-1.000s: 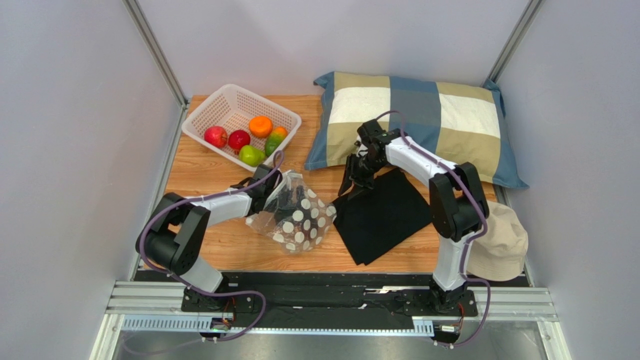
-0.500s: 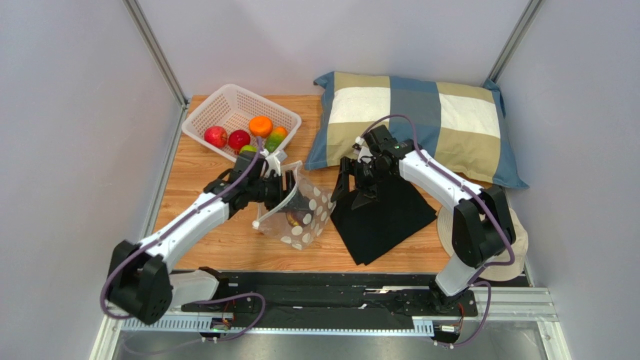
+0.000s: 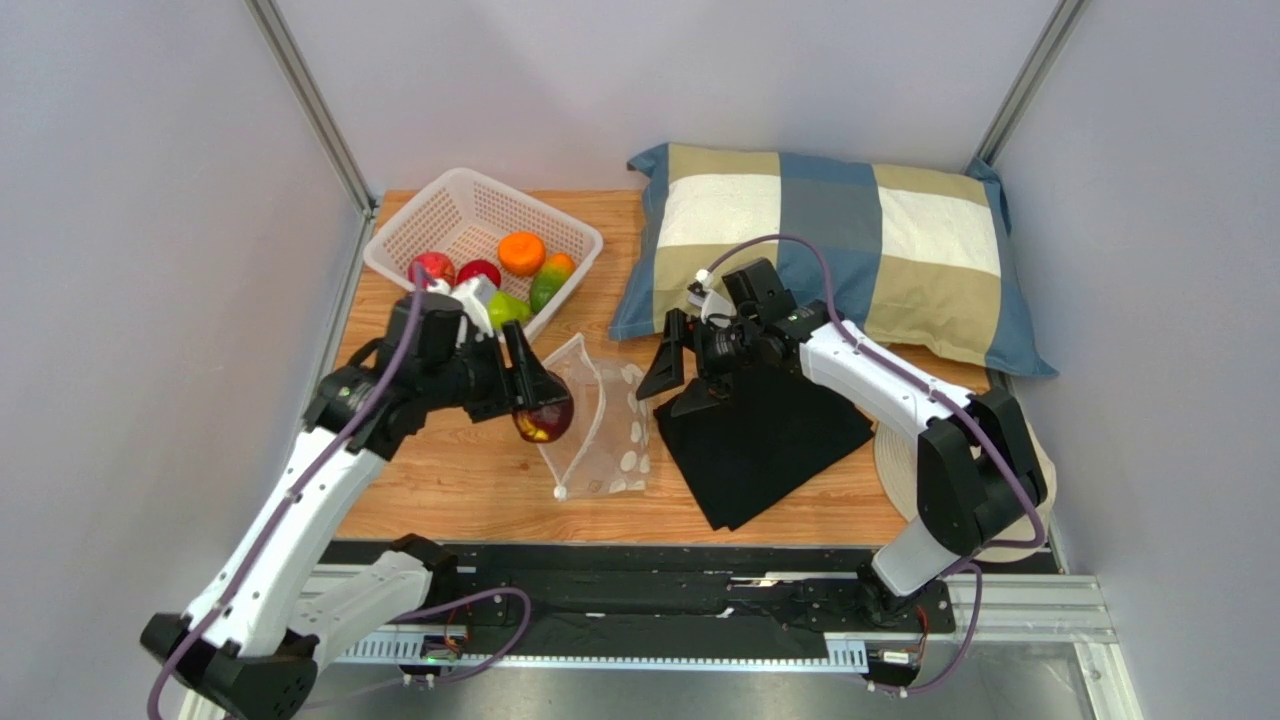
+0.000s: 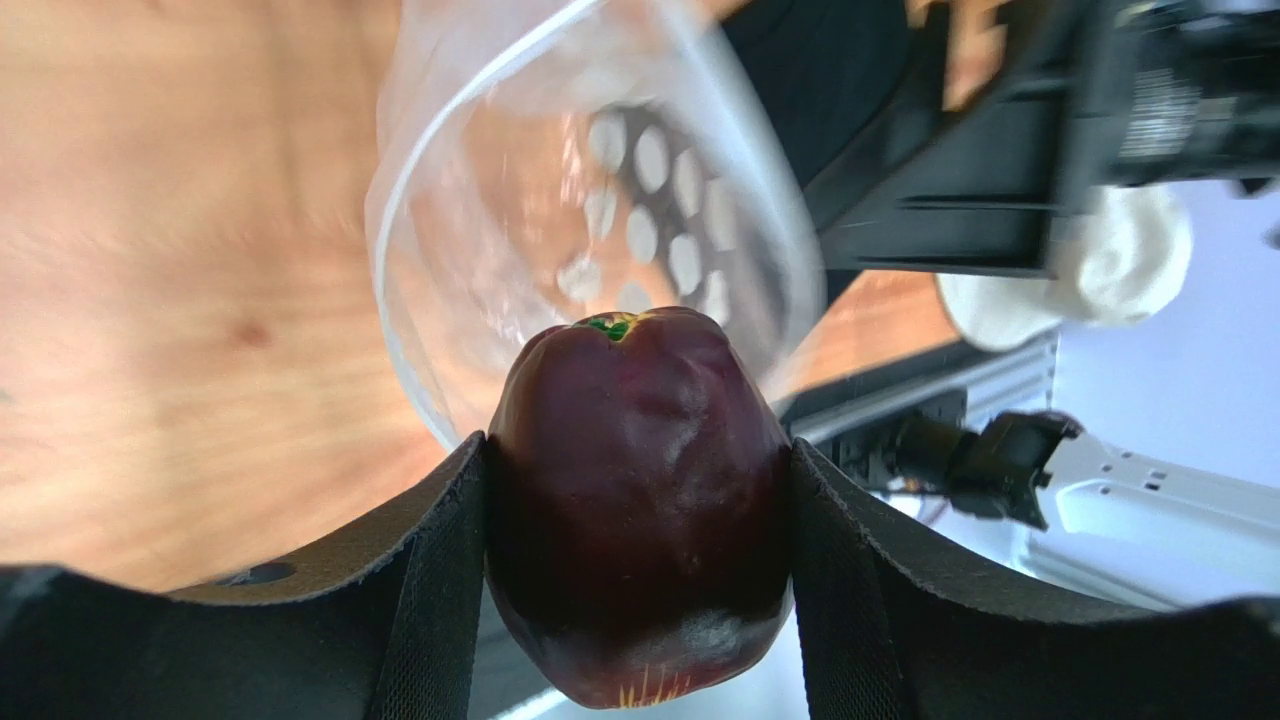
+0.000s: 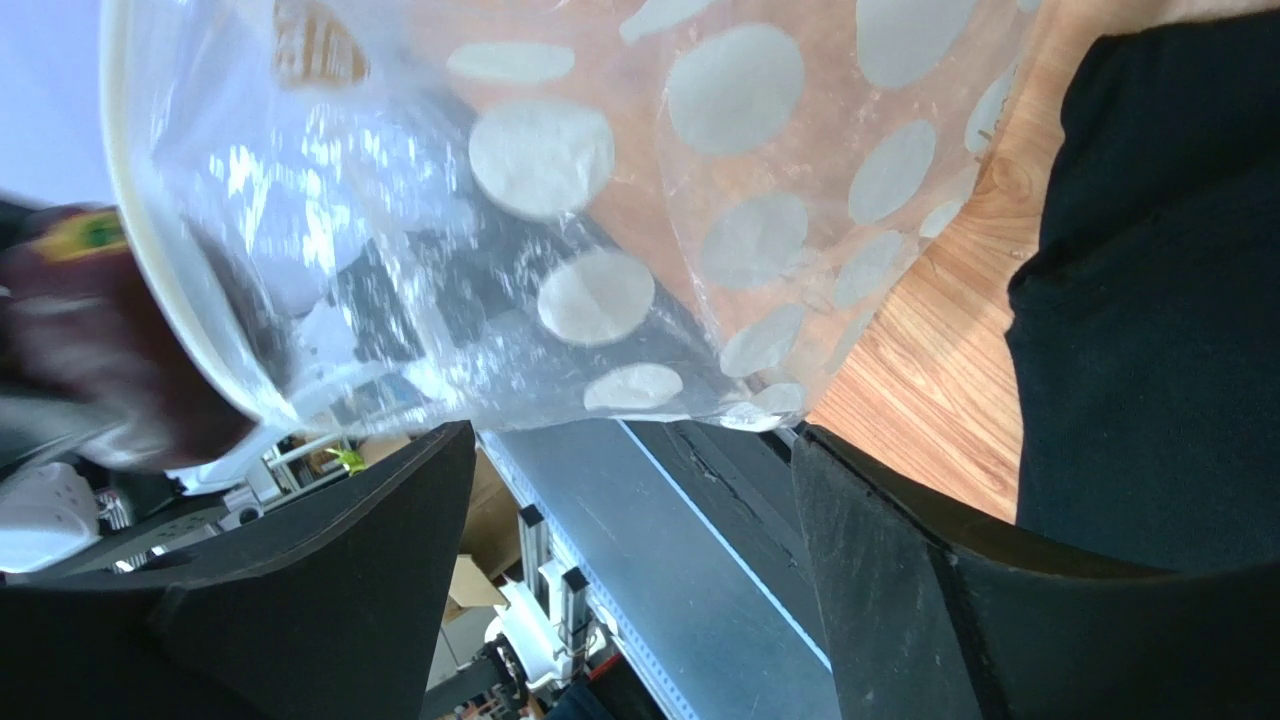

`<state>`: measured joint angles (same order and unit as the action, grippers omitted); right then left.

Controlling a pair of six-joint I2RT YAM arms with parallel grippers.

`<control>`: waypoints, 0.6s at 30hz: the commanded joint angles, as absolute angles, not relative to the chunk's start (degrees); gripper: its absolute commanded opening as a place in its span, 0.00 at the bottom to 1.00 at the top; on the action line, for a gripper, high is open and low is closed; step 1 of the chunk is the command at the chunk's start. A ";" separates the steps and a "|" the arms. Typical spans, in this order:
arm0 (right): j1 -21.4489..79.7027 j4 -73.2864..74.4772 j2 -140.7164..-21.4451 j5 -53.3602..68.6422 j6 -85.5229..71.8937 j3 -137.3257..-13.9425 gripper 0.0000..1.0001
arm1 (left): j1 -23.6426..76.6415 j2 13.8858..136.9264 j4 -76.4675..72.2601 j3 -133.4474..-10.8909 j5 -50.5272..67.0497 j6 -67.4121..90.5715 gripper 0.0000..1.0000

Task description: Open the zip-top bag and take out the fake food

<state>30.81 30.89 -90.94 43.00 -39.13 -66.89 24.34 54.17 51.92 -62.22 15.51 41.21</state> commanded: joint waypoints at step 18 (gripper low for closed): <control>30.85 52.99 -94.92 34.99 -29.62 -85.34 0.81 | 1.77 99.51 36.65 -102.52 8.17 33.23 0.00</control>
